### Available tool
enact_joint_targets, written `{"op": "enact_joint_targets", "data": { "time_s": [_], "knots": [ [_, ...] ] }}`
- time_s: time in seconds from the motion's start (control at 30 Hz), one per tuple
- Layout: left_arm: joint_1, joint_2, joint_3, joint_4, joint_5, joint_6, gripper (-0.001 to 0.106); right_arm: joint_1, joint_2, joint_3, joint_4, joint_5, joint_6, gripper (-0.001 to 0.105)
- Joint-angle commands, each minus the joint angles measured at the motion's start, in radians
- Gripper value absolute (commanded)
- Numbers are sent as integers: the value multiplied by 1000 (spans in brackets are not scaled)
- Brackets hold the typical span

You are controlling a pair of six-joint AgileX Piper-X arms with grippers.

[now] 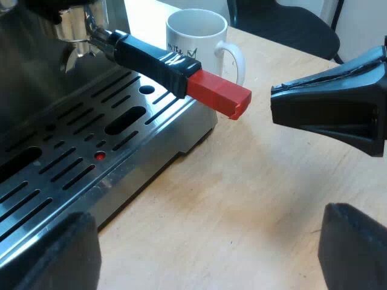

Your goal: Grind coffee beans and then tamp

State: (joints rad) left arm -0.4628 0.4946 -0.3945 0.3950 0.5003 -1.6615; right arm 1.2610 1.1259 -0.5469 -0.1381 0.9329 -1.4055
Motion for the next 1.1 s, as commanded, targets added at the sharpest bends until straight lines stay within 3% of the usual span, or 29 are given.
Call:
{"op": "enact_joint_targets", "data": {
  "time_s": [0.03,0.77,1.1],
  "knots": [
    [-3,-2,-2,-12,16,5,77,0,0,-3,-8,15,-3,0],
    [-3,-2,1,-12,16,5,77,-8,79,-3,-68,37,-11,0],
    [-3,-2,6,-12,16,5,77,-103,79,-3,-140,-59,-11,0]
  ]
}}
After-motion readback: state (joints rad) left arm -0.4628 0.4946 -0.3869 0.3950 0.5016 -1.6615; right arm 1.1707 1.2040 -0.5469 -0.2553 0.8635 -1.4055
